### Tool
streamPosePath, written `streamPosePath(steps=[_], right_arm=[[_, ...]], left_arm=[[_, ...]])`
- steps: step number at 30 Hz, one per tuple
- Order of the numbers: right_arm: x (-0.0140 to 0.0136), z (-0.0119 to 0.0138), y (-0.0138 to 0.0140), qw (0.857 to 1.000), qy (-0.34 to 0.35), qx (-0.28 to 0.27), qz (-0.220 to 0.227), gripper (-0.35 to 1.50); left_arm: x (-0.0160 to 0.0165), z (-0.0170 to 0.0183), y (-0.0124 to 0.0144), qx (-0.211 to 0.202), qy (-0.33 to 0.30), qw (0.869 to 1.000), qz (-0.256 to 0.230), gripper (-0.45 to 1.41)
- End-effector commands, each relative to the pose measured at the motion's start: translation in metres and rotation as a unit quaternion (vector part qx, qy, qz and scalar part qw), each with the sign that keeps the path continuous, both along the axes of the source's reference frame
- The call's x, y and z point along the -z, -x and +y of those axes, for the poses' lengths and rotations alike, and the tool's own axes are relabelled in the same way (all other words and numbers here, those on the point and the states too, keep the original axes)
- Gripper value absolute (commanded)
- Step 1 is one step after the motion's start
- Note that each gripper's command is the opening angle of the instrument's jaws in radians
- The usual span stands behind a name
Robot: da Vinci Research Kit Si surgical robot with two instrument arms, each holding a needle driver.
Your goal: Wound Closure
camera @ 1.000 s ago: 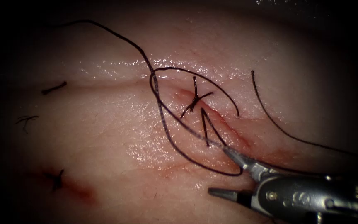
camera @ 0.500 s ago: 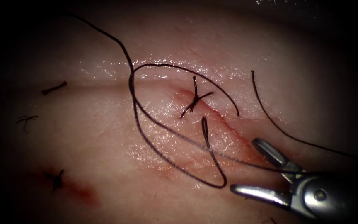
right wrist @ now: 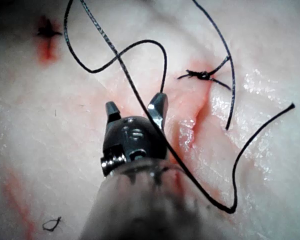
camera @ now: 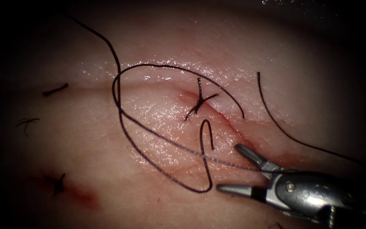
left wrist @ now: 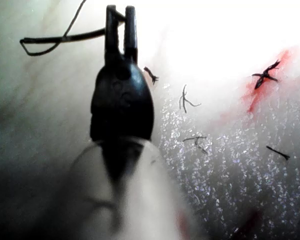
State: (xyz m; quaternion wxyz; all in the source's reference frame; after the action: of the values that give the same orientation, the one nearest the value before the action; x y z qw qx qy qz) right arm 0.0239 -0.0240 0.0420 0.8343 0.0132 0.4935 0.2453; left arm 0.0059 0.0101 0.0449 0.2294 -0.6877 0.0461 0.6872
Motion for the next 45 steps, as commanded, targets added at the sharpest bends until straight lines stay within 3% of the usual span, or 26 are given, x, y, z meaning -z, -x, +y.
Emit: streamPosePath(steps=[1, 8, 12, 13, 14, 16, 20, 26, 37, 45], right_arm=[[-0.0012, 0.0001, -0.0013, 1.000, 0.006, 0.000, -0.009, 1.25], [-0.0035, 0.0009, -0.0030, 0.999, 0.016, -0.007, -0.034, 1.11], [-0.0043, 0.0009, -0.0032, 0.999, 0.012, -0.002, -0.047, 0.81], [-0.0045, 0.0009, -0.0032, 0.999, 0.013, -0.003, -0.051, 0.68], [-0.0046, 0.0008, -0.0032, 0.998, 0.014, -0.005, -0.056, 0.26], [-0.0046, 0.0006, -0.0030, 0.997, 0.016, -0.015, -0.076, -0.35], [-0.0040, 0.0000, -0.0028, 0.995, 0.007, -0.016, -0.097, -0.35], [-0.0012, -0.0017, -0.0036, 0.997, -0.003, -0.008, -0.081, -0.35], [0.0077, -0.0085, -0.0099, 0.993, -0.013, 0.089, -0.071, -0.35], [0.0126, -0.0136, -0.0145, 0.987, -0.023, 0.153, -0.049, -0.35]], left_arm=[[-0.0008, -0.0004, 0.0010, 0.001, 0.001, 1.000, -0.003, -0.45], [-0.0013, -0.0006, 0.0023, -0.002, 0.005, 1.000, -0.003, -0.45], [-0.0017, -0.0007, 0.0033, -0.006, 0.007, 1.000, -0.001, -0.45], [-0.0018, -0.0008, 0.0035, -0.008, 0.008, 1.000, -0.001, -0.45], [-0.0020, -0.0008, 0.0037, -0.009, 0.008, 1.000, 0.001, -0.45], [-0.0022, -0.0009, 0.0040, -0.009, 0.009, 1.000, 0.002, -0.45], [-0.0024, -0.0009, 0.0044, -0.012, 0.010, 1.000, 0.004, -0.45], [-0.0030, -0.0012, 0.0056, -0.015, 0.014, 1.000, 0.011, -0.45], [-0.0049, -0.0020, 0.0094, -0.024, 0.014, 0.999, 0.032, -0.45], [-0.0056, -0.0022, 0.0098, -0.028, 0.014, 0.999, 0.033, -0.45]])
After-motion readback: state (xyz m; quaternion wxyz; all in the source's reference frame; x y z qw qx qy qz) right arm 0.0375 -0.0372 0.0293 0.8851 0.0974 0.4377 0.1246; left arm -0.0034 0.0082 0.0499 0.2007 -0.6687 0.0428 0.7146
